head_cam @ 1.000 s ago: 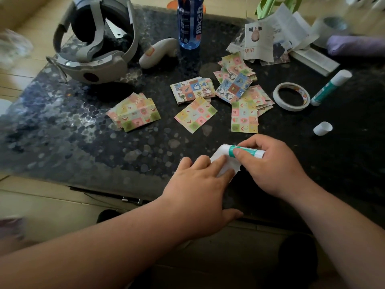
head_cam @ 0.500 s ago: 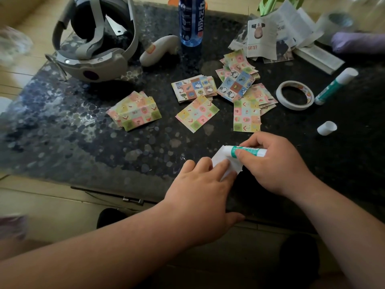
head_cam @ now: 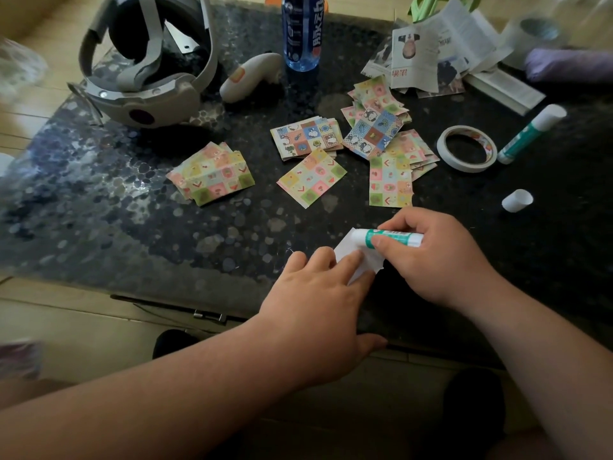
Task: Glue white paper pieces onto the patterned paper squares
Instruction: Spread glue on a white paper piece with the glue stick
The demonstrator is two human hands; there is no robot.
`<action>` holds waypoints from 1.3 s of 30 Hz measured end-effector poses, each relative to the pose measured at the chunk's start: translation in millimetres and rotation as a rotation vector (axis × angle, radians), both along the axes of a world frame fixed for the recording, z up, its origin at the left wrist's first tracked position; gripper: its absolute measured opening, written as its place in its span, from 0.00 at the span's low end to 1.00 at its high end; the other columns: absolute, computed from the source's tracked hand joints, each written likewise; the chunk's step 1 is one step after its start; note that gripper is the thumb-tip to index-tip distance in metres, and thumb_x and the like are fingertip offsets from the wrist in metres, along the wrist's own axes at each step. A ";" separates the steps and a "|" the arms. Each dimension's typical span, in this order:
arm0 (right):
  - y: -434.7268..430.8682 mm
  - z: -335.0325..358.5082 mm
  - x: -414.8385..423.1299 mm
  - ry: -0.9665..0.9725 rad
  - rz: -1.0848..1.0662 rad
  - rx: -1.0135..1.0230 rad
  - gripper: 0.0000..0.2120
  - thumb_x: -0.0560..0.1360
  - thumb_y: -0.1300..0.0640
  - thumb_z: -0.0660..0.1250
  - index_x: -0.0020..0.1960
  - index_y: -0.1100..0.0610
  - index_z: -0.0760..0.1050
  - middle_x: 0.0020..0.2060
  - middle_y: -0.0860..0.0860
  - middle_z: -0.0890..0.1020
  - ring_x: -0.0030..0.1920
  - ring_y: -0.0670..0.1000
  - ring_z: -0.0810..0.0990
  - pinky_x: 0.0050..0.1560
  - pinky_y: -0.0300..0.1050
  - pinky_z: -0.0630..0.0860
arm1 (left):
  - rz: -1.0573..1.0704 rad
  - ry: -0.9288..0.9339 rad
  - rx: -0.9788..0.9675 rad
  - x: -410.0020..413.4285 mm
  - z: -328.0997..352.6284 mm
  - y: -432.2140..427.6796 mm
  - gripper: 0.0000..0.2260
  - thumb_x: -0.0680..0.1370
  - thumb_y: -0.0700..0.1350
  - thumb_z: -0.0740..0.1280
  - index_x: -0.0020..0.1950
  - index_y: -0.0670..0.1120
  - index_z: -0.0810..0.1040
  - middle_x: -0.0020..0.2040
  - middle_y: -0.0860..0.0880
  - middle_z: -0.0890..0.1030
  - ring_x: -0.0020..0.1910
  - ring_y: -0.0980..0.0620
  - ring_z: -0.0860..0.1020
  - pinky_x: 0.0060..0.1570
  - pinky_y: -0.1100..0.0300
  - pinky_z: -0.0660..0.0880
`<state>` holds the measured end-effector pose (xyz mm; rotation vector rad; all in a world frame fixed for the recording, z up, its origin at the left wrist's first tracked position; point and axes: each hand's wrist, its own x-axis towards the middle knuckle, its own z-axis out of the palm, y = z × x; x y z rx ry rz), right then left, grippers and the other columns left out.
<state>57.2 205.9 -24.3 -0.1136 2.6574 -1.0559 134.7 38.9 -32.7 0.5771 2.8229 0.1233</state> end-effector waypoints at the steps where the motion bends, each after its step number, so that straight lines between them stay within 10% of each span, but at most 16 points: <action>1: -0.3 -0.8 0.0 0.011 -0.011 0.001 0.03 0.77 0.51 0.73 0.48 0.49 0.81 0.43 0.42 0.81 0.43 0.44 0.80 0.37 0.36 0.73 | -0.001 -0.001 -0.001 -0.1 0.2 0.2 0.36 0.78 0.72 0.55 0.81 0.55 0.54 0.81 0.52 0.54 0.74 0.45 0.58 0.70 0.46 0.59; 39: 12.0 19.5 -6.3 -0.058 -0.036 0.177 0.06 0.74 0.51 0.75 0.41 0.51 0.80 0.41 0.48 0.81 0.42 0.48 0.78 0.35 0.43 0.71 | -0.013 -0.058 -0.010 3.1 6.7 -2.1 0.34 0.78 0.72 0.52 0.80 0.58 0.55 0.82 0.53 0.52 0.77 0.47 0.55 0.72 0.46 0.57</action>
